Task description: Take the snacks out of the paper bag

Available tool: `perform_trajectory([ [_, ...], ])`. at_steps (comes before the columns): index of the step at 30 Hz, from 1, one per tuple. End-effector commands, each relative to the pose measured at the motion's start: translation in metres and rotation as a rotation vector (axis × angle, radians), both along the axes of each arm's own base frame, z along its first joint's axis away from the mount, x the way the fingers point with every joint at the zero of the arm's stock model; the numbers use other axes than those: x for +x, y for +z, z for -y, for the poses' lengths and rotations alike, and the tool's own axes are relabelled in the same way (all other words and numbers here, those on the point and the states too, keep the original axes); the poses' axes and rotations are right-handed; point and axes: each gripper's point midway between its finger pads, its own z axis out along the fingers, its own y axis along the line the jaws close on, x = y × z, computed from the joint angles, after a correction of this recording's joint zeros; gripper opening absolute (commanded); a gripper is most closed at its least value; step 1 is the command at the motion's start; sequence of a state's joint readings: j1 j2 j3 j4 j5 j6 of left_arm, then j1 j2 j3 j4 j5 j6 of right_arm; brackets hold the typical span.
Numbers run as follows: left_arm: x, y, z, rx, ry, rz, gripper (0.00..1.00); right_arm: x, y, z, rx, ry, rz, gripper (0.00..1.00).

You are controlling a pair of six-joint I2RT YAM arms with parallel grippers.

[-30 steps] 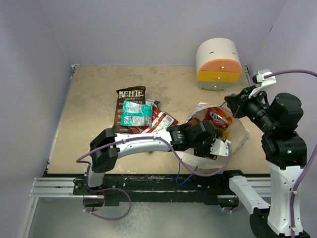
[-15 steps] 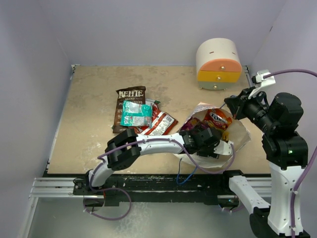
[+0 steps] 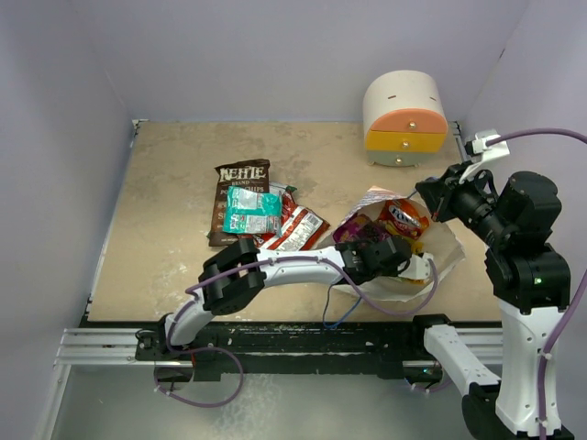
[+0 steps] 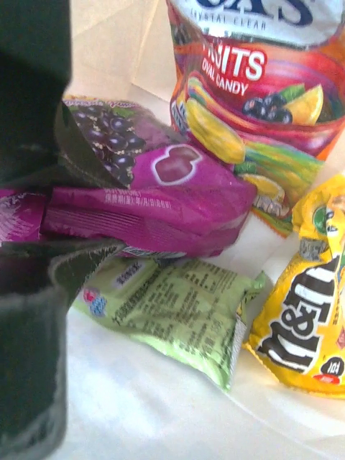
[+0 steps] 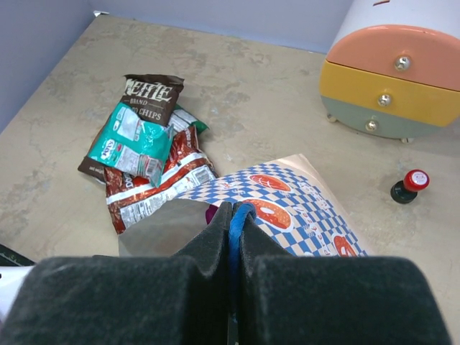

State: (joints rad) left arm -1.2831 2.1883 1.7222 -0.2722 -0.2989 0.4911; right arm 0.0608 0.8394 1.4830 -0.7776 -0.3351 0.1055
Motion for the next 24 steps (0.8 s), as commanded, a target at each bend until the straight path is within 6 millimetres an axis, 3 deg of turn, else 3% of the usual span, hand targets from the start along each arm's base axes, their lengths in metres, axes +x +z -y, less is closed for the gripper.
perform_trajectory([
  [1,0.016,0.056,0.002,-0.118,0.098,0.025,0.21,-0.001,0.018,-0.004,-0.001,0.024,0.069,0.00],
  [6,0.012,0.085,-0.007,-0.171,0.144,0.002,0.06,-0.001,0.016,-0.003,-0.003,0.023,0.074,0.00],
  [11,0.006,0.132,-0.018,-0.271,0.194,-0.037,0.00,-0.003,0.008,-0.001,-0.013,0.018,0.076,0.00],
  [17,-0.018,0.209,-0.037,-0.429,0.183,-0.146,0.00,-0.002,0.006,0.003,-0.026,-0.004,0.095,0.00],
  [24,-0.065,0.319,-0.068,-0.726,0.077,-0.311,0.00,-0.005,0.002,0.006,-0.043,-0.011,0.106,0.00],
])
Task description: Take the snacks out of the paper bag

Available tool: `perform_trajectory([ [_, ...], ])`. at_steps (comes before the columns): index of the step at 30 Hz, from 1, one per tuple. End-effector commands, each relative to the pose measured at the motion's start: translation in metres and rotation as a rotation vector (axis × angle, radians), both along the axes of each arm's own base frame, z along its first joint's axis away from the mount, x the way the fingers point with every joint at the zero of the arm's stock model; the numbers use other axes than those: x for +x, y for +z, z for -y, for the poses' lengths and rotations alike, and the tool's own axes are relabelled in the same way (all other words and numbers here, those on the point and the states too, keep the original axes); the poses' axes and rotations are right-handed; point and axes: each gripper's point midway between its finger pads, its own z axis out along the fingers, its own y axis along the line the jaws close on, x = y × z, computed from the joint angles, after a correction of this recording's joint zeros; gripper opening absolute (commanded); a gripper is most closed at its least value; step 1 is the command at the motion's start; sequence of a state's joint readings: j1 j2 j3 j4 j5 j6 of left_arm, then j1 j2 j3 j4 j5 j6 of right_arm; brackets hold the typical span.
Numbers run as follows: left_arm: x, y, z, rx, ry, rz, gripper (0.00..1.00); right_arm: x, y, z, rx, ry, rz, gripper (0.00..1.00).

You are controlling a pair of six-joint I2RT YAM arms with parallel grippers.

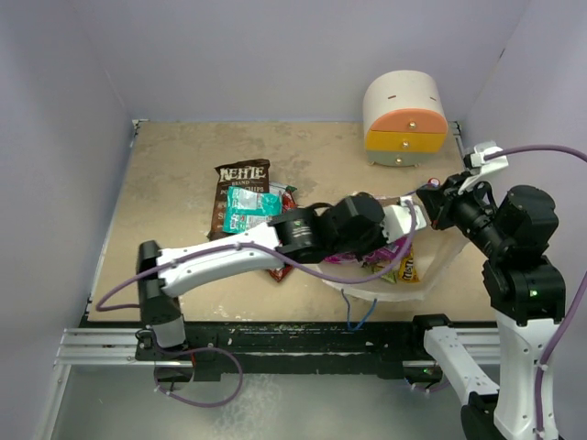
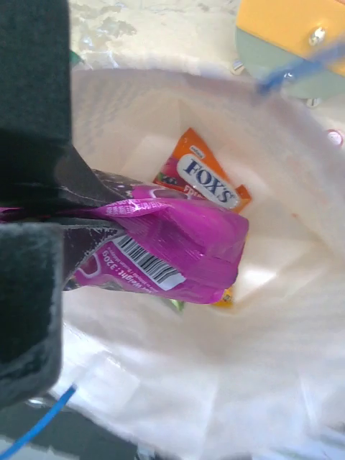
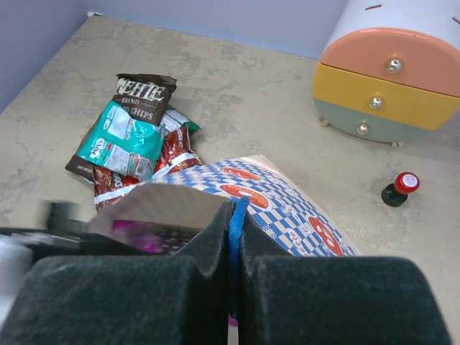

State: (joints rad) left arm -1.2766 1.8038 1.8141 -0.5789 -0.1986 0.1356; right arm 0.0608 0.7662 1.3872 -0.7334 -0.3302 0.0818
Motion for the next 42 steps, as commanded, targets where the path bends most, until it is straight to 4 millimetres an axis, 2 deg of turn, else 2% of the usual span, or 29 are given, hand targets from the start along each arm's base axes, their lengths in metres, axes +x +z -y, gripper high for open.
perform_trajectory([
  [1,-0.027,0.158,-0.027,-0.445,-0.014,-0.047,0.00,0.001,0.014,0.004,-0.023,-0.012,0.076,0.00],
  [6,-0.047,0.242,-0.081,-0.698,-0.007,-0.058,0.00,0.002,0.018,0.005,-0.028,-0.017,0.090,0.00],
  [9,-0.050,0.273,-0.115,-0.793,0.025,-0.026,0.00,0.001,0.021,0.005,-0.028,-0.019,0.101,0.00],
  [13,-0.043,0.293,-0.159,-0.829,0.125,0.026,0.00,-0.001,0.019,0.006,-0.028,-0.023,0.102,0.00],
  [16,-0.029,0.289,-0.184,-0.778,0.229,0.090,0.00,-0.003,0.018,0.006,-0.026,-0.025,0.102,0.00],
  [19,-0.010,0.272,-0.199,-0.668,0.346,0.161,0.00,-0.006,0.014,0.008,-0.028,-0.032,0.092,0.00],
  [22,0.015,0.243,-0.211,-0.527,0.510,0.227,0.00,-0.007,0.011,0.008,-0.029,-0.036,0.079,0.00],
  [25,0.047,0.200,-0.223,-0.362,0.656,0.248,0.00,-0.006,0.011,0.009,-0.028,-0.043,0.077,0.00],
  [27,0.074,0.165,-0.241,-0.279,0.764,0.200,0.00,-0.004,0.012,0.010,-0.028,-0.047,0.083,0.00],
  [30,0.106,0.112,-0.282,-0.139,0.967,0.174,0.00,0.000,0.012,0.009,-0.026,-0.044,0.079,0.00],
  [32,0.124,0.078,-0.324,-0.058,1.130,0.143,0.00,0.001,0.013,0.008,-0.023,-0.041,0.076,0.00],
  [36,0.144,0.034,-0.387,-0.020,1.351,0.073,0.00,0.002,0.011,0.008,-0.025,-0.041,0.056,0.00],
  [39,0.157,0.004,-0.420,0.006,1.444,0.050,0.00,0.001,0.011,0.007,-0.025,-0.035,0.041,0.00],
  [42,0.169,-0.023,-0.440,0.006,1.512,-0.010,0.00,-0.001,0.013,0.007,-0.028,-0.030,0.037,0.00],
])
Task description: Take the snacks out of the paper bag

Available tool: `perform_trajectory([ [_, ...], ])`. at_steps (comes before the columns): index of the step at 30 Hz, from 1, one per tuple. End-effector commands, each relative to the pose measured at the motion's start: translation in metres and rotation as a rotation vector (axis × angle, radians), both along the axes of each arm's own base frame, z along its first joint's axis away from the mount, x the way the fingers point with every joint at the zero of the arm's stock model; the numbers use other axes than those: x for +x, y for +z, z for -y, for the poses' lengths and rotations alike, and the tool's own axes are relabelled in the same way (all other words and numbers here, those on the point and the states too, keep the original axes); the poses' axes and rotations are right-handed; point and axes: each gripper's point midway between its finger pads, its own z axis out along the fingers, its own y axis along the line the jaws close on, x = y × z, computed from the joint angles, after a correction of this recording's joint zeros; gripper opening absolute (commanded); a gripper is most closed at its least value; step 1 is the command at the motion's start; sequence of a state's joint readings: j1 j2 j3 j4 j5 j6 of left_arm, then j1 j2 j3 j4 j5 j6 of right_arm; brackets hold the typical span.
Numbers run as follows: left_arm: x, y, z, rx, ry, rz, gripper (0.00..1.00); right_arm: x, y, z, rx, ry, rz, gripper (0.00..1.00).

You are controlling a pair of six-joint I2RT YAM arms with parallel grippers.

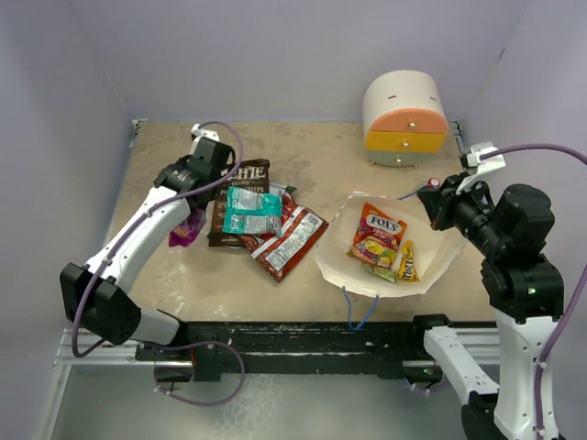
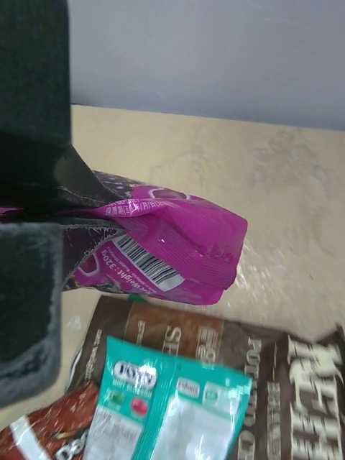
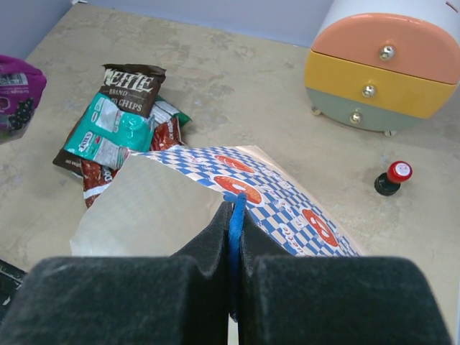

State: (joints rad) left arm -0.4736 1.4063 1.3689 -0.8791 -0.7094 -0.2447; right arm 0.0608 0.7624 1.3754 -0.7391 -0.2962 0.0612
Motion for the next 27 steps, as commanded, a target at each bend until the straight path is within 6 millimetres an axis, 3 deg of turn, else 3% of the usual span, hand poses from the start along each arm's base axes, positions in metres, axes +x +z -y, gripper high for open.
perform_trajectory([
  [1,0.027,0.003,-0.019,-0.106,0.128,0.130,0.00,-0.004,0.019,0.000,0.000,0.001,0.041,0.00],
  [6,0.049,-0.037,-0.034,-0.034,0.180,0.075,0.00,-0.006,0.025,-0.002,0.007,0.009,0.054,0.00],
  [10,0.059,-0.053,-0.024,-0.056,0.165,0.036,0.00,-0.009,0.026,-0.004,0.016,0.023,0.050,0.00],
  [13,0.058,-0.063,-0.005,-0.162,0.122,0.004,0.03,-0.011,0.026,-0.005,0.019,0.025,0.051,0.00],
  [17,0.035,-0.072,0.039,-0.420,0.020,-0.085,0.46,-0.012,0.023,-0.006,0.030,0.027,0.054,0.00],
  [20,0.006,-0.057,0.064,-0.598,-0.044,-0.083,0.60,-0.012,0.022,-0.008,0.044,0.037,0.057,0.00],
  [22,-0.012,-0.043,0.072,-0.684,-0.073,-0.070,0.65,-0.012,0.023,-0.009,0.050,0.040,0.060,0.00],
  [25,-0.038,-0.014,0.088,-0.814,-0.155,-0.037,0.79,-0.013,0.023,-0.010,0.055,0.042,0.063,0.00],
  [27,-0.055,0.007,0.098,-0.874,-0.224,-0.019,0.80,-0.014,0.023,-0.010,0.057,0.042,0.065,0.00],
])
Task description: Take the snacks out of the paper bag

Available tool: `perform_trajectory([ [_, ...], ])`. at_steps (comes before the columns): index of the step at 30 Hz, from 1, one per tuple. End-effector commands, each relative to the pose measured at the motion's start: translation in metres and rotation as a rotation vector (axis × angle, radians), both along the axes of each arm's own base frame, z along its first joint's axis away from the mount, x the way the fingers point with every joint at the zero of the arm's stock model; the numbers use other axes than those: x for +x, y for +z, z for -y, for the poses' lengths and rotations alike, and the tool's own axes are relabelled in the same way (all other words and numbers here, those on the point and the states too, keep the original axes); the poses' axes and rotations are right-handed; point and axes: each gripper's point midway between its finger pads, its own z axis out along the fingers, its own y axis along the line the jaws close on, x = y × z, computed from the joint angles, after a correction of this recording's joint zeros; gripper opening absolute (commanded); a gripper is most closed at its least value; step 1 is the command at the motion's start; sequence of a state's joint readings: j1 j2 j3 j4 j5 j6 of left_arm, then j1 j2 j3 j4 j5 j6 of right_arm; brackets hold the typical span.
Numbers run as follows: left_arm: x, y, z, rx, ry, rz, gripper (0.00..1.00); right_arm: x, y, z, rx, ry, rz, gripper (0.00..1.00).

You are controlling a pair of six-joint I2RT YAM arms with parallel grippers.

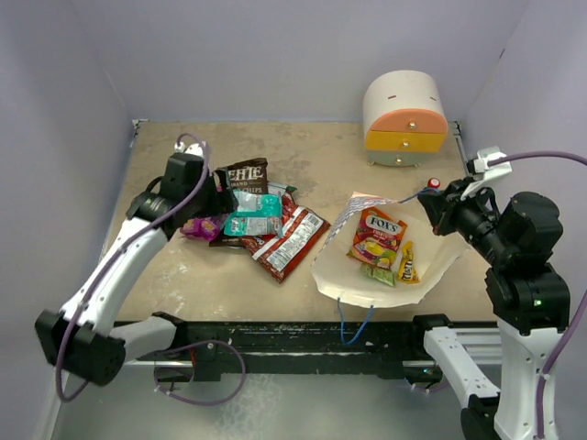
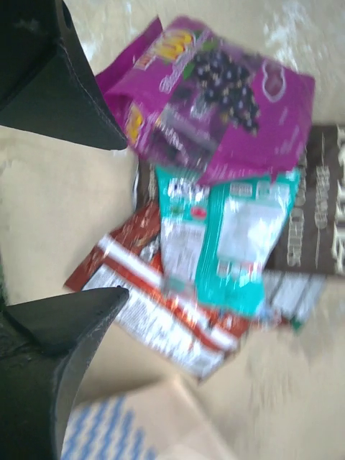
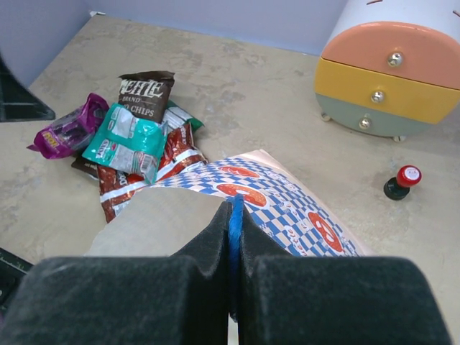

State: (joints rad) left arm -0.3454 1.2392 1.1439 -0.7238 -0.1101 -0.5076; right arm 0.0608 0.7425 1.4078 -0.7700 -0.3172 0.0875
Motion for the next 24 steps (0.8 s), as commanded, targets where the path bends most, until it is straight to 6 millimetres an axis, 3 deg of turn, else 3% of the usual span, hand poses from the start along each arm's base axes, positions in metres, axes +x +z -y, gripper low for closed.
perform_trajectory([
  [1,-0.037,0.058,0.043,-0.261,-0.150,0.096,0.80,-0.002,0.012,-0.006,0.030,0.028,0.050,0.00],
  [6,-0.070,0.118,0.065,-0.362,-0.291,0.226,0.79,-0.011,0.004,-0.015,0.051,0.078,0.049,0.00],
  [9,-0.088,0.159,0.090,-0.467,-0.429,0.304,0.79,-0.022,-0.011,-0.031,0.102,0.165,0.001,0.00],
  [12,-0.104,0.187,0.116,-0.541,-0.566,0.364,0.79,-0.039,-0.025,-0.051,0.186,0.279,-0.066,0.00],
  [17,-0.119,0.206,0.142,-0.591,-0.711,0.432,0.77,-0.073,-0.038,-0.073,0.315,0.411,-0.152,0.00],
  [21,-0.125,0.213,0.161,-0.629,-0.776,0.454,0.77,-0.097,-0.025,-0.083,0.359,0.499,-0.106,0.00],
  [24,-0.124,0.214,0.174,-0.640,-0.795,0.463,0.77,-0.093,-0.007,-0.078,0.361,0.464,-0.010,0.00],
])
